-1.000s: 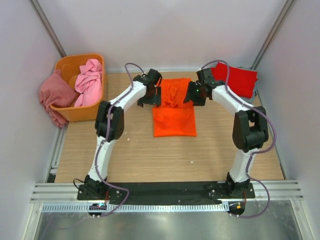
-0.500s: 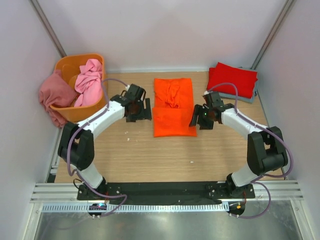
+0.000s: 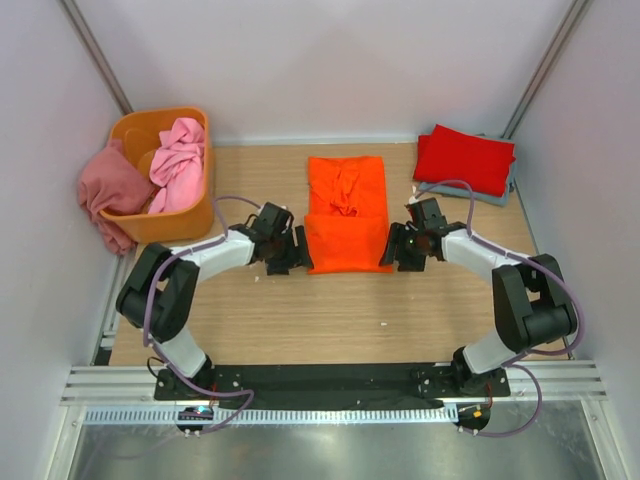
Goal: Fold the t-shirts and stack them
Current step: Fold the tshirt
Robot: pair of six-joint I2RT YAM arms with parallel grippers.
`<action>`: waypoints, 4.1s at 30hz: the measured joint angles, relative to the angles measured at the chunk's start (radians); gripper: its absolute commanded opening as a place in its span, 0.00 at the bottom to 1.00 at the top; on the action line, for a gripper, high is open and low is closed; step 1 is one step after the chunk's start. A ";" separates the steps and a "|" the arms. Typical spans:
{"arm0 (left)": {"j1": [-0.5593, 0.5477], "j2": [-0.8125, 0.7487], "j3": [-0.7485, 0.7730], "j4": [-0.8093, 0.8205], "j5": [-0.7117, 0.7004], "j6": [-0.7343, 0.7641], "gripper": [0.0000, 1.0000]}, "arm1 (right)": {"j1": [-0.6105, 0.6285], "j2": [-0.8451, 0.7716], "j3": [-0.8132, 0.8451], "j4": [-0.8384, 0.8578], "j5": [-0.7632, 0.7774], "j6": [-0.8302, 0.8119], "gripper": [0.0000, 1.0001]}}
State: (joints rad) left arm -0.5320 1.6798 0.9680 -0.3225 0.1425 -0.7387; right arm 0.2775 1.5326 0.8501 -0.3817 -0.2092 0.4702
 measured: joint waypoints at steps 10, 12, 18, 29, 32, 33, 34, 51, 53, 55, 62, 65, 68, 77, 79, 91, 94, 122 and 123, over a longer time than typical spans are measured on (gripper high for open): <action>0.000 -0.053 -0.064 0.067 0.009 -0.048 0.71 | 0.000 0.015 -0.059 0.050 -0.004 0.008 0.46; 0.000 -0.063 -0.076 0.090 0.009 -0.061 0.71 | 0.000 0.015 -0.064 0.066 -0.007 0.009 0.45; -0.001 -0.066 -0.095 0.132 0.012 -0.090 0.61 | 0.000 0.017 -0.079 0.109 -0.019 0.014 0.41; -0.023 -0.003 -0.139 0.307 0.045 -0.153 0.52 | 0.000 0.021 -0.088 0.142 -0.034 0.015 0.38; -0.024 0.006 -0.144 0.339 0.043 -0.160 0.44 | 0.000 0.024 -0.088 0.147 -0.037 0.015 0.36; -0.024 0.008 -0.149 0.349 0.042 -0.164 0.41 | 0.000 0.024 -0.088 0.148 -0.037 0.015 0.35; -0.024 0.011 -0.152 0.357 0.041 -0.171 0.37 | 0.000 0.026 -0.088 0.149 -0.038 0.015 0.33; -0.032 0.039 -0.179 0.434 0.025 -0.194 0.00 | 0.000 0.045 -0.093 0.169 -0.059 0.030 0.01; -0.042 0.028 -0.179 0.414 0.004 -0.192 0.00 | 0.000 0.042 -0.097 0.171 -0.062 0.032 0.01; -0.057 0.005 -0.179 0.366 -0.029 -0.189 0.00 | 0.000 0.031 -0.105 0.166 -0.066 0.034 0.01; -0.134 -0.156 -0.187 0.178 -0.115 -0.179 0.00 | 0.012 -0.124 -0.153 0.070 -0.069 0.051 0.01; -0.186 -0.261 -0.194 0.112 -0.162 -0.180 0.00 | 0.031 -0.258 -0.186 0.032 -0.071 0.063 0.01; -0.241 -0.353 -0.206 0.047 -0.206 -0.196 0.00 | 0.060 -0.380 -0.209 -0.015 -0.067 0.087 0.01; -0.297 -0.573 -0.123 -0.250 -0.308 -0.247 0.00 | 0.171 -0.551 -0.124 -0.232 0.013 0.179 0.01; -0.297 -0.564 -0.034 -0.314 -0.333 -0.235 0.00 | 0.171 -0.537 -0.034 -0.273 0.040 0.179 0.01; -0.110 -0.310 0.222 -0.396 -0.310 -0.094 0.00 | 0.170 -0.235 0.290 -0.302 0.122 0.123 0.01; -0.069 -0.239 0.261 -0.402 -0.271 -0.070 0.00 | 0.167 -0.164 0.335 -0.307 0.129 0.107 0.01; 0.169 0.215 0.692 -0.476 -0.024 0.010 0.22 | 0.064 0.370 0.903 -0.375 0.086 -0.002 0.30; 0.192 0.271 0.750 -0.474 -0.009 0.021 0.40 | 0.055 0.446 0.983 -0.373 0.079 -0.002 0.47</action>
State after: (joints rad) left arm -0.3405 1.9511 1.7180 -0.7963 0.1337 -0.7174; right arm 0.3321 1.9785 1.8328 -0.7551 -0.1307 0.4683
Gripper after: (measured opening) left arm 0.140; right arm 0.123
